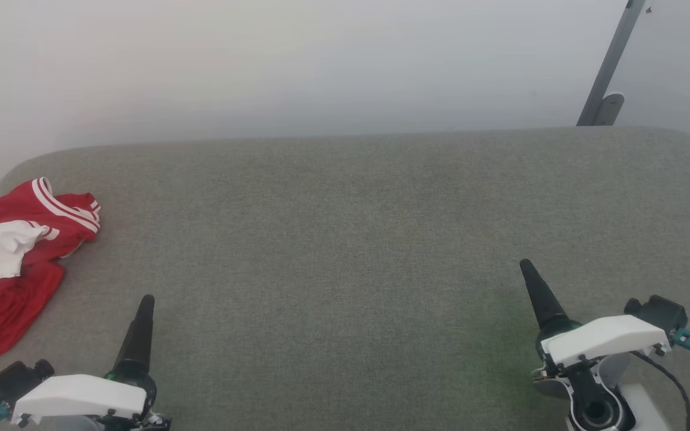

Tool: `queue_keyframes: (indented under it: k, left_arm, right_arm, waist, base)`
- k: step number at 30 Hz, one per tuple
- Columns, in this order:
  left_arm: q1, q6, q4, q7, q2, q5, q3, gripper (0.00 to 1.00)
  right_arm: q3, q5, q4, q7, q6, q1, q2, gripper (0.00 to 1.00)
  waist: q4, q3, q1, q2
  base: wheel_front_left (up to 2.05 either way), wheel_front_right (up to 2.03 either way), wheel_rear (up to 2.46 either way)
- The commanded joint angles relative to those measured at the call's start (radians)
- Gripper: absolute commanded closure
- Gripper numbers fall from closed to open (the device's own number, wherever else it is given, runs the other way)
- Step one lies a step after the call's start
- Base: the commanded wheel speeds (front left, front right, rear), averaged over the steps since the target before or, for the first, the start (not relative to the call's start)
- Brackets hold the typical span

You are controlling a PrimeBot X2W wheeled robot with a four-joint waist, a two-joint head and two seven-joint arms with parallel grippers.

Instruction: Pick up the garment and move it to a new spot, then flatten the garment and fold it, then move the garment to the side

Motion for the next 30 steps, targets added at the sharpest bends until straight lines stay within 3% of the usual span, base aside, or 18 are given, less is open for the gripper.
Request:
queue_keyframes:
  k: [1, 17, 30]
  left_arm:
    - [-0.010, 0.006, -0.011, -0.007, 0.013, 0.025, -0.002, 0.00]
    - [-0.012, 0.048, 0.029, -0.075, 0.108, 0.270, -0.051, 0.00]
    - [0.012, 0.026, 0.017, -0.115, 0.132, 0.414, -0.004, 0.00]
  right_arm:
    - [0.004, -0.021, -0.004, -0.008, 0.003, -0.030, -0.004, 0.00]
    - [-0.030, -0.363, 0.083, -0.061, 0.003, -0.071, -0.005, 0.00]
    - [-0.062, -0.529, 0.084, -0.087, 0.003, -0.074, 0.001, 0.00]
  waist:
    - [0.000, 0.000, 0.0000, 0.0000]
    - [-0.014, -0.006, 0.0000, 0.0000]
    - [-0.023, -0.006, 0.0000, 0.0000]
  base:
    - [0.00, 0.00, 0.00]
    - [0.00, 0.00, 0.00]
    - [0.00, 0.00, 0.00]
